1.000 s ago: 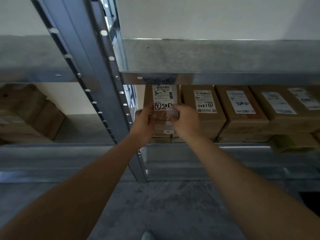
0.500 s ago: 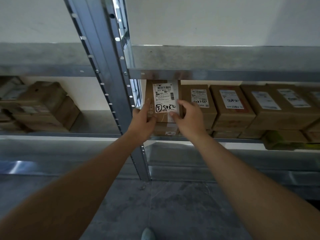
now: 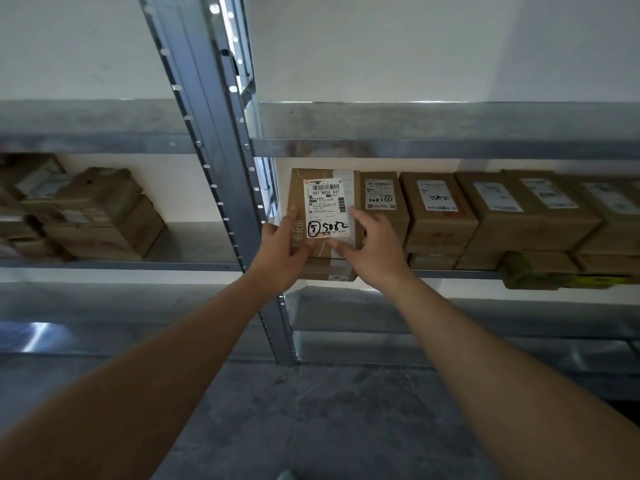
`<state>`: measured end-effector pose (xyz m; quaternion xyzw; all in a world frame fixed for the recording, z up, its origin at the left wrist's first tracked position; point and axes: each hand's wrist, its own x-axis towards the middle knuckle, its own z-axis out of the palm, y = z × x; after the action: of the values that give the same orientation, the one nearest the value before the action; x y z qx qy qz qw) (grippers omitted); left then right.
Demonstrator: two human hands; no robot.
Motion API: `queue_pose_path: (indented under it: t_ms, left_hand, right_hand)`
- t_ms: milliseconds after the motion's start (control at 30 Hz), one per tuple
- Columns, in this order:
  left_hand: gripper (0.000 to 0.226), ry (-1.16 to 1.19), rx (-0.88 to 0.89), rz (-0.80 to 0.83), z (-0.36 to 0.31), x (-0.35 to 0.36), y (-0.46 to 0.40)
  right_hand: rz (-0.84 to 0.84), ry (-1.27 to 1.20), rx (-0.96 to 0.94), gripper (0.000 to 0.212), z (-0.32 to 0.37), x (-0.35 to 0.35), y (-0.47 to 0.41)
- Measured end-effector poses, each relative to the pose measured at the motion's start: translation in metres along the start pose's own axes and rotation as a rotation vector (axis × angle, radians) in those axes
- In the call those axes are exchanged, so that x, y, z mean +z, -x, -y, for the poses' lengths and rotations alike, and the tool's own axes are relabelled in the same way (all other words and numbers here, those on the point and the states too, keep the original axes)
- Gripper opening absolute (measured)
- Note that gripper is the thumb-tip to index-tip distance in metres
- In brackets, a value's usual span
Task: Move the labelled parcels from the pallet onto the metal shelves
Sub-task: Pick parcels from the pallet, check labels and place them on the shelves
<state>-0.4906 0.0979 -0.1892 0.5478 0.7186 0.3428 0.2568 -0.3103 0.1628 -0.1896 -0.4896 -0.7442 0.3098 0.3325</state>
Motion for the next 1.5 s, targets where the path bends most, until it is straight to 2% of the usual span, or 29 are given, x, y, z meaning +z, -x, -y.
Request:
queue_pose_path:
  t_ms: [233, 500, 633, 833, 1133, 1500]
  left_hand:
    - [0.080, -0.093, 0.126, 0.061, -0.017, -0.001, 0.002]
    - [0.083, -0.171, 0.315, 0.208, -0.008, -0.005, 0.005]
    - [0.081, -0.246, 0.440, 0.240, -0.012, -0.003, 0.009]
    - [0.076, -0.227, 0.650, 0.307, -0.026, 0.008, 0.013]
    - [0.077, -0.182, 0.812, 0.427, -0.079, 0.059, 0.030]
    - [0.080, -0.085, 0.928, 0.548, -0.167, 0.154, 0.044]
  right_hand:
    - [-0.018, 0.107, -0.026, 0.073, 0.012, -0.004, 0.019]
    - [-0.026, 0.240, 0.088, 0.080, 0.023, -0.008, 0.052]
    - [-0.085, 0.295, 0.106, 0.081, 0.030, -0.013, 0.070]
    - [-0.215, 0.382, 0.149, 0.082, 0.032, -0.029, 0.100]
    - [-0.394, 0.429, 0.261, 0.080, 0.017, -0.077, 0.152]
    - [-0.552, 0.454, 0.334, 0.077, -0.046, -0.171, 0.194]
